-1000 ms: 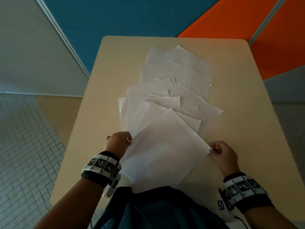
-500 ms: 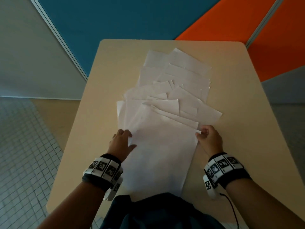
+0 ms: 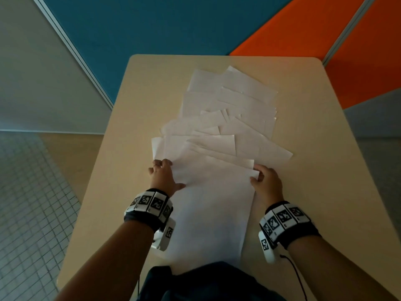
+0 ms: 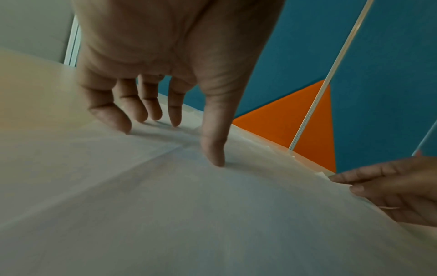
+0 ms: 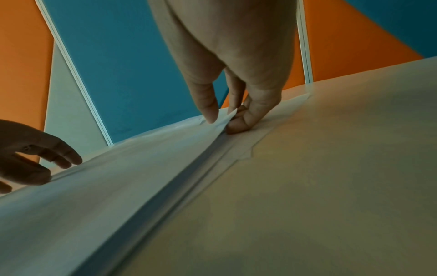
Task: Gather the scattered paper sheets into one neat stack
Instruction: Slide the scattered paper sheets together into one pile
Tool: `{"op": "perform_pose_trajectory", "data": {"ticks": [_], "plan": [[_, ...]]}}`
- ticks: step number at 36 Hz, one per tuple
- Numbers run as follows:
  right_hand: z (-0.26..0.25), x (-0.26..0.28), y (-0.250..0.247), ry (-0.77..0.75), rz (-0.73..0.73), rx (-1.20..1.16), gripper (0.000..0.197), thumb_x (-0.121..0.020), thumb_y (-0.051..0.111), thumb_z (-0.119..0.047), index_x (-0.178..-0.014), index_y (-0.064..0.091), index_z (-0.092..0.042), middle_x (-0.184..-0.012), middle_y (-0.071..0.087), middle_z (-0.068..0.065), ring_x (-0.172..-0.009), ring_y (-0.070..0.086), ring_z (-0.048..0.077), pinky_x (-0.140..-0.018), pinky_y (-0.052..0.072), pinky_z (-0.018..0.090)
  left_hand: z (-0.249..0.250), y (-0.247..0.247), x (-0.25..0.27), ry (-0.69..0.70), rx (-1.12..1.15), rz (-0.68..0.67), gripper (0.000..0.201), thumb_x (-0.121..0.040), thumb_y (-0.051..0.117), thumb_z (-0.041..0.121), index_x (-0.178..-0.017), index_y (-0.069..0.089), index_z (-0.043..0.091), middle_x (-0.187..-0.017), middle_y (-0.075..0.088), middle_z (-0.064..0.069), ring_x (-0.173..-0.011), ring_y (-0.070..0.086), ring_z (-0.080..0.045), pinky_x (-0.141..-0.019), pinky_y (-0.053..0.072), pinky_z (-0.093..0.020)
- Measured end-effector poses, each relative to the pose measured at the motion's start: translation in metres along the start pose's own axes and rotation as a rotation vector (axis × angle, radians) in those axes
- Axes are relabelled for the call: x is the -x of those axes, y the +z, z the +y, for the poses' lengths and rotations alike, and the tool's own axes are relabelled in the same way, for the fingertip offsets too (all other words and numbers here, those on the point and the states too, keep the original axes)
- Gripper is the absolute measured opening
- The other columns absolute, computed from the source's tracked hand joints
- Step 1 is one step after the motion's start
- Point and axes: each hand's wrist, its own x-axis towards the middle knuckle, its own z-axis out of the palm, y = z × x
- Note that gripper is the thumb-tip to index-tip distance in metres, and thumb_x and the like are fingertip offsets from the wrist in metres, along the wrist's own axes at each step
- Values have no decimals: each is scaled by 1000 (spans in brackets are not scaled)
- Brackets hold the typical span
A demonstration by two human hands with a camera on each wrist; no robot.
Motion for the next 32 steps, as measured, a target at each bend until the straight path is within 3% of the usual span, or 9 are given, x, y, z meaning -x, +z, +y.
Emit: {"op": "perform_pose_trajectory", "data": {"ticks": [6,9,11,14,16,20,24,29,32], "plan": [[-12,-6,7,-92,-25,-7,38,-82,62,-3,-120,63,-10,-98,57,13,-84,52,22,-76,32,16,0,-3,-1,-7,-1,-4,74,-73,76,27,-132,37,5,-141,32,-20,-131,31,-35,-111,26,-41],[-22,-5,6,-138,-70,-11,41,-84,60,-1,-125,57,-4,-115,58,20,-104,56,33,-88,40,26,-1,-3,-3,-10,17,-1,73,-72,76,24,-132,37,5,-140,32,-19,-128,34,-36,-111,27,-40],[-23,-4,6,-146,-36,-21,42,-83,62,-1,-125,57,-2,-122,55,21,-113,54,34,-96,41,32,-4,-2,-5,-15,55,0,73,-72,77,23,-131,38,6,-139,33,-19,-126,37,-36,-109,30,-40],[-11,-5,2,-17,123,-73,36,-84,58,2,-120,58,2,-120,52,28,-110,53,39,-98,42,38,-8,-2,-8,-35,117,15,73,-73,75,22,-133,37,3,-138,34,-19,-125,38,-36,-108,33,-41],[2,-5,-1,100,152,-43,35,-85,53,4,-120,57,4,-122,52,31,-114,49,41,-100,39,42,-9,-3,-12,-72,152,57,75,-77,73,21,-135,32,-1,-139,32,-22,-128,35,-39,-111,29,-43],[15,-5,-4,155,138,9,33,-84,56,7,-117,53,7,-120,50,32,-109,48,38,-91,37,37,-14,-10,-24,-158,244,129,71,-81,68,14,-134,27,-10,-139,29,-29,-129,31,-42,-113,28,-43],[11,-11,-7,144,112,-6,36,-80,64,3,-115,53,7,-121,49,29,-103,52,37,-79,31,29,-13,-21,-38,-193,270,116,54,-85,61,12,-128,38,-12,-134,39,-30,-128,36,-41,-110,32,-44],[8,-22,-4,100,109,27,34,-79,65,2,-112,59,3,-116,57,26,-104,56,35,-82,33,24,-12,-27,-54,-205,261,101,36,-86,60,14,-113,54,-9,-121,57,-27,-115,50,-38,-96,41,-41],[4,-21,-2,25,112,29,25,-81,60,6,-105,64,4,-110,60,26,-97,61,37,-86,43,30,-10,-27,-58,-185,293,138,33,-85,62,10,-111,52,-8,-117,60,-26,-112,52,-38,-93,41,-42]]}}
